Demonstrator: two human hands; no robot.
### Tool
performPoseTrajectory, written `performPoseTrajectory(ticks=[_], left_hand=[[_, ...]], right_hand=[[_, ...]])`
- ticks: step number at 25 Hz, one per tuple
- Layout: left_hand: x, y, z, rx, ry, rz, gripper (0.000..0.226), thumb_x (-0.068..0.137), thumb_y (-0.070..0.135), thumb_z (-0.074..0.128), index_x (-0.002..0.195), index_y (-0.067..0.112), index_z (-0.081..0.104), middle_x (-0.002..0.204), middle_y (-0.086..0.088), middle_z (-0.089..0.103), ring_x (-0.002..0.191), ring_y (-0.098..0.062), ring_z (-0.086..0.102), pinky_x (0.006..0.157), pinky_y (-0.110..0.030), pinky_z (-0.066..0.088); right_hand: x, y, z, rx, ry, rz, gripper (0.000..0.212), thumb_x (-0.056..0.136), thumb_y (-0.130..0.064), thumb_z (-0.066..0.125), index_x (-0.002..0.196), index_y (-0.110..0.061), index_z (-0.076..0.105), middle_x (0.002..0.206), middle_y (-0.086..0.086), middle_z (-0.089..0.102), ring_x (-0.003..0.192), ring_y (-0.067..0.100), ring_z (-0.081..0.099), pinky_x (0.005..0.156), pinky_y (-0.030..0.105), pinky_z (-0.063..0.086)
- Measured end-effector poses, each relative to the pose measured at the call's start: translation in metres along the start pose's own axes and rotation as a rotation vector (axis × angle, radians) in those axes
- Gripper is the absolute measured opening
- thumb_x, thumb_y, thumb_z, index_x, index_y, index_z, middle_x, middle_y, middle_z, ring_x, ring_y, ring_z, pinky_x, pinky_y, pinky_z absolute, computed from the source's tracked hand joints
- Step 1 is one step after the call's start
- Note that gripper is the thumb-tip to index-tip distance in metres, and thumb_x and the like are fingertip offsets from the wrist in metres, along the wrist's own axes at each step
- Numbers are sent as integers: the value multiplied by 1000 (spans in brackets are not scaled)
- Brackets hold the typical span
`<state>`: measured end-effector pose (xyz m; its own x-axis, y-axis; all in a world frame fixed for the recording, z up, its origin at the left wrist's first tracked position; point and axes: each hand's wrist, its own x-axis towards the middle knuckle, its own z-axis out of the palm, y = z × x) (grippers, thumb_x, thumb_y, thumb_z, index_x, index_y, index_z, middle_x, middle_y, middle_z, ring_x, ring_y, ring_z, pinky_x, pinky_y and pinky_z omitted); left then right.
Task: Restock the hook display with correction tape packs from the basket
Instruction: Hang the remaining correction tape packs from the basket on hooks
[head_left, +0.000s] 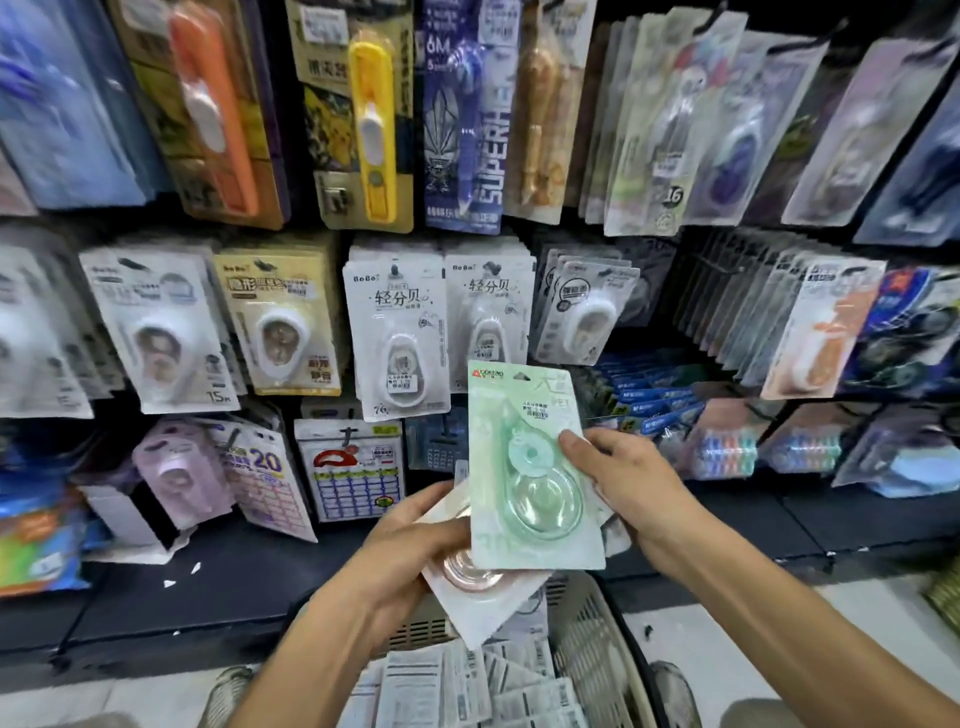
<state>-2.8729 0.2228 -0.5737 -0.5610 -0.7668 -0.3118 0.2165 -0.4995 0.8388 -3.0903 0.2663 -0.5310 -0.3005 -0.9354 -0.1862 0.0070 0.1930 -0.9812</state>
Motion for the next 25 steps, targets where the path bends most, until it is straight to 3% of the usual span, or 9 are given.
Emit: performPoseTrajectory(ticks=[2,6,9,12,15,18,20,23,25], left_hand=[[0,1,2,4,13,-13,63,55,4,91,114,10,72,107,-16,77,82,-24,77,67,-32,62],[5,3,8,-64,-42,-8,73,56,5,90,126,9,67,119,-18,73,101,-33,73,84,-39,59],[6,3,13,-76,-123,-9,69,49,6,91,115,7,73,113,-20,75,89,-30,76,70,-36,61],[11,5,16,-80,-57,44,68,51,1,87,117,10,72,113,-19,75,86,-31,76,67,-36,60],[18,17,22,-76,-47,97,62,51,2,88,110,17,75,111,-18,76,83,-31,76,62,-37,60],[23,28,30,-73,-83,155,64,42,1,94,102,17,79,108,-17,77,86,-32,77,62,-35,61],[24,35,35,-48,-118,175,59,42,0,93,96,18,80,108,-19,76,86,-33,77,64,-34,61],[22,43,37,1,-158,204,70,48,-6,91,111,21,76,112,-22,75,90,-35,76,67,-35,61],[19,51,38,48,-216,232,90,55,-10,86,129,37,65,118,-17,74,100,-38,74,72,-38,62]], right_hand=[[-5,-3,0,85,-22,5,26,100,-25,62,86,-14,80,94,13,79,77,23,77,62,32,61],[-6,-12,-8,17,59,-137,16,103,-24,56,99,-16,69,95,9,79,76,21,75,61,36,57],[-9,-18,-10,-15,7,-196,13,105,-26,53,99,-19,62,91,4,79,75,16,74,59,32,59],[-7,-25,-16,3,31,-156,15,105,-27,52,97,-18,60,80,2,76,60,14,70,43,29,51],[7,-38,-35,186,160,-140,16,105,-20,53,94,-12,62,85,4,77,64,15,70,54,30,56],[17,-45,-43,302,126,-96,17,104,-17,53,94,-10,64,86,7,77,69,19,72,66,38,61],[21,-43,-41,260,77,-102,17,105,-18,52,94,-12,64,87,7,77,69,19,72,64,36,60],[19,-45,-47,207,-40,-132,19,105,-18,51,93,-15,65,89,10,77,71,20,72,60,32,58],[16,-48,-55,180,-91,-130,16,105,-20,51,98,-14,64,95,13,77,76,23,73,62,33,60]])
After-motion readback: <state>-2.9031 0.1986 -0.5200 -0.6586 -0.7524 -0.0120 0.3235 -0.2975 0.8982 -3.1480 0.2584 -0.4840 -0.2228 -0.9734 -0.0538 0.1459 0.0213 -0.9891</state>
